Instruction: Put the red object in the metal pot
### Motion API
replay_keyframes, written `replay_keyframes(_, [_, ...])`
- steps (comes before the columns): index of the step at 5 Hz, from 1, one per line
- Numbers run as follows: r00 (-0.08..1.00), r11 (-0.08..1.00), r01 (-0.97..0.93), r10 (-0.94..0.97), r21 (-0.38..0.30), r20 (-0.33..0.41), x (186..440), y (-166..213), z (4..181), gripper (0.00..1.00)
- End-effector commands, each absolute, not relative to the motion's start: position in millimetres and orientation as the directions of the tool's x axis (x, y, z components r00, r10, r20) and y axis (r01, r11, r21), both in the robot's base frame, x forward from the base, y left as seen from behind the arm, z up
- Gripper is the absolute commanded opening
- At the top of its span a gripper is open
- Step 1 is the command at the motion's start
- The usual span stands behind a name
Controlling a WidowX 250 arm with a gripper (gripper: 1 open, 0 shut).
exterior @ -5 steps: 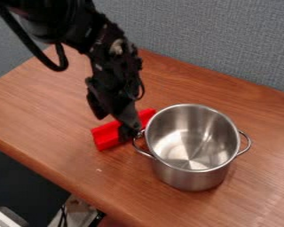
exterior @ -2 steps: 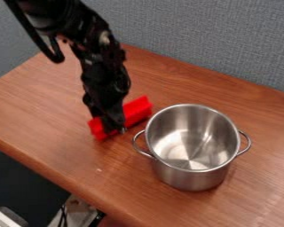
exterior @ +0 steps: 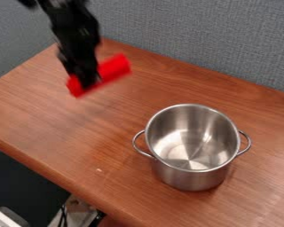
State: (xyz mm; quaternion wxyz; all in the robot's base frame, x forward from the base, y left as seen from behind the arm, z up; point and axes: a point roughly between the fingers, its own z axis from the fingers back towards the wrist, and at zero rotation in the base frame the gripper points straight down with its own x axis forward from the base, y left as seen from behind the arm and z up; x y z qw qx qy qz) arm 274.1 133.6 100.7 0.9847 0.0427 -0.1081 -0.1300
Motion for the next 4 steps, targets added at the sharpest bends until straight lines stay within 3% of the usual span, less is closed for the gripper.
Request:
replay_keyframes(1, [0.940, 0.977, 0.152, -0.191, 0.152, 0.284, 297, 152, 135.9, 1.00])
replay_keyframes(2, [0.940, 0.985, 0.103, -0.142, 0.139, 0.309, 298, 141, 152.9, 0.00])
replay_keyframes(3, [0.951, 0.990, 0.076, -0.108, 0.119, 0.290, 295, 138, 145.8, 1.00])
replay_keyframes(4, [0.958, 0.993, 0.037, -0.068, 0.115, 0.280, 305, 132, 115.2, 1.00])
